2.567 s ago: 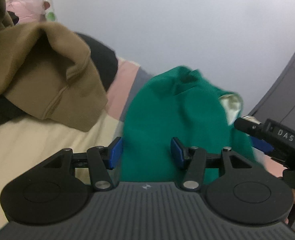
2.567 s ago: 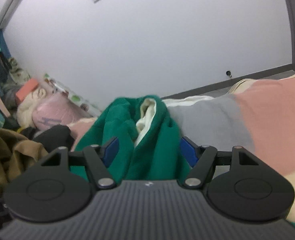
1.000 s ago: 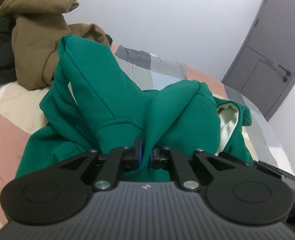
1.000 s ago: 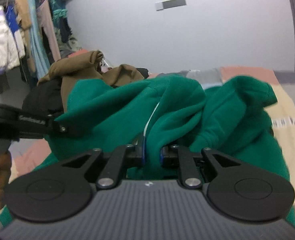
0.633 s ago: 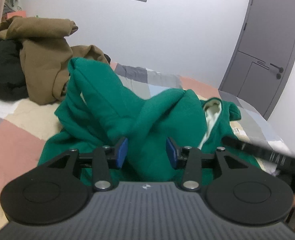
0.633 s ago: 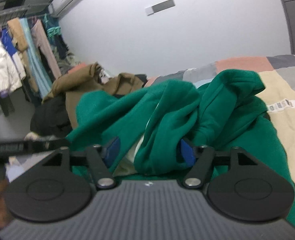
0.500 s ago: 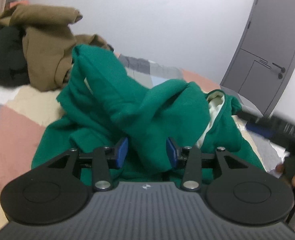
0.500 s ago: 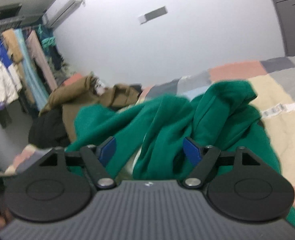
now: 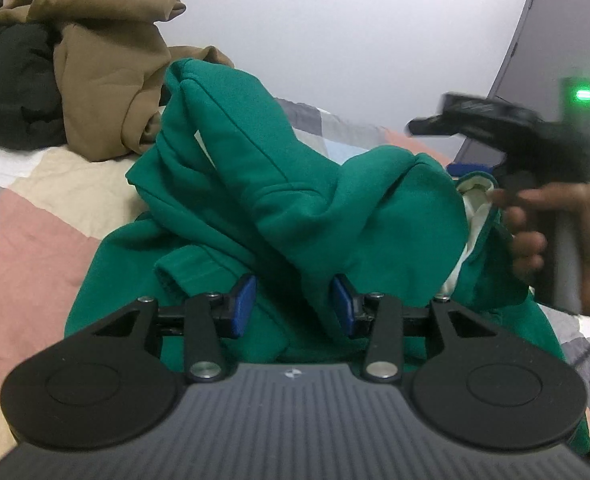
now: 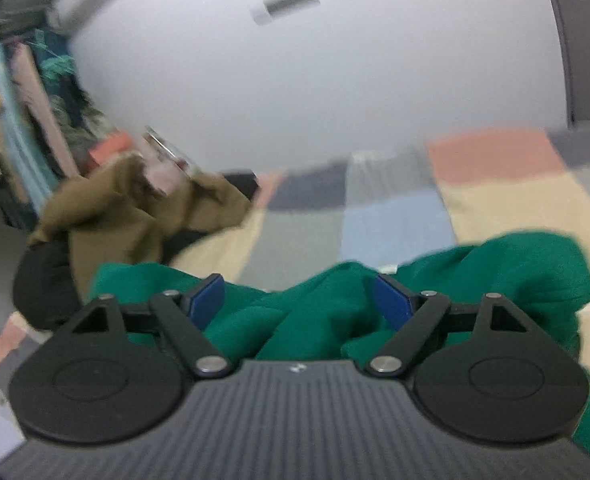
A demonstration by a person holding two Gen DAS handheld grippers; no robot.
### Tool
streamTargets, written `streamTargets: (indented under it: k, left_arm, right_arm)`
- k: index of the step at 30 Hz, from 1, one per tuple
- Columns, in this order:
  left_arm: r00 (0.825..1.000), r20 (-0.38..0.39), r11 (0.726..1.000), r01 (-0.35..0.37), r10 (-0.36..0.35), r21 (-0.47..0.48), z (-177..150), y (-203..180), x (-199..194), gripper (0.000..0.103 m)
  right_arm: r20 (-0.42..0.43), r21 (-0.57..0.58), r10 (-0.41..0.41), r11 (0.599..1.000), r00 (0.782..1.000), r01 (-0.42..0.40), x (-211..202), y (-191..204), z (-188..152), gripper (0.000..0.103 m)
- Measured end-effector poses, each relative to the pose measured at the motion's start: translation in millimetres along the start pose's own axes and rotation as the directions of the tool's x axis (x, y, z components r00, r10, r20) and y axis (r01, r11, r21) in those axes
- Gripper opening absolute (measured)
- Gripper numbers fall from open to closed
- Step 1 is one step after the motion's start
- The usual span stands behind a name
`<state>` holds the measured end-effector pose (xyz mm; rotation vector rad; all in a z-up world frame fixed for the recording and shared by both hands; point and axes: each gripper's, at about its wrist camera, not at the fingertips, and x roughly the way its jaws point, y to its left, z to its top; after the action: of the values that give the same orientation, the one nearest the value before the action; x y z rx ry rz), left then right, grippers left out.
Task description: Fold large clothes
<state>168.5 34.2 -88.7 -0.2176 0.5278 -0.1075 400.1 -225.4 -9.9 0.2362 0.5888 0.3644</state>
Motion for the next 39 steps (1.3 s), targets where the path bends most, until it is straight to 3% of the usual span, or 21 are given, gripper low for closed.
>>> streamTargets:
  k: [2, 6, 7, 9, 11, 14, 21, 27, 33, 39]
  left_arm:
    - [1.0, -0.001, 1.0, 0.017, -0.017, -0.016, -0.4, 4.3, 1.0, 0.048]
    - [0.999, -0.005, 0.999, 0.035, -0.035, -0.029, -2.8, 12.1, 4.2, 0.048]
    - [0.999, -0.007, 0.999, 0.041, -0.041, -0.033, -3.2, 14.1, 4.5, 0.048]
    - [0.999, -0.005, 0.998, 0.045, -0.045, -0.032, -3.6, 16.8, 3.4, 0.048]
    - [0.999, -0.007, 0.998, 0.043, -0.043, -0.034, -3.6, 18.8, 1.0, 0.048]
    - [0.999, 0.004, 0.999, 0.033, -0.033, -0.037, -3.2, 19.5, -5.9, 0.048]
    - [0.996, 0.084, 0.999, 0.004, 0.0, -0.052, 0.0, 17.7, -38.9, 0.048]
    - [0.989, 0.147, 0.996, -0.008, 0.021, -0.087, 4.1, 17.0, -72.3, 0.048]
    - [0.984, 0.18, 0.996, 0.005, 0.011, -0.091, 1.3, 9.9, -100.3, 0.048]
    - [0.986, 0.166, 0.998, 0.014, -0.004, -0.058, -5.2, -4.4, -107.2, 0.048]
  right_arm:
    - [-0.055, -0.01, -0.04, 0.999, 0.998, 0.039, 20.8, 0.6, -2.0, 0.083]
    - [-0.143, -0.056, -0.045, 0.998, 0.989, 0.037, 41.6, 5.5, -12.7, 0.084]
    - [-0.154, -0.092, -0.053, 0.995, 0.987, 0.039, 42.7, 10.2, -16.4, 0.08]
    - [-0.168, -0.14, -0.056, 0.99, 0.984, 0.032, 40.7, 18.7, -22.8, 0.062]
    - [-0.168, -0.171, -0.08, 0.984, 0.982, 0.051, 35.2, 25.1, -24.7, 0.029]
    - [-0.126, -0.198, -0.079, 0.979, 0.989, 0.053, 13.7, 33.5, -23.8, 0.018]
    - [0.025, -0.216, 0.019, 0.976, 1.0, -0.013, -75.3, 53.3, -17.8, 0.017]
    - [0.097, -0.288, 0.114, 0.954, 0.989, -0.082, -169.0, 74.1, -47.5, 0.016]
    - [0.051, -0.34, 0.182, 0.928, 0.982, -0.154, -235.6, 79.4, -99.0, 0.016]
    - [-0.105, -0.324, 0.167, 0.926, 0.98, -0.193, -251.8, 69.6, -145.5, 0.016]
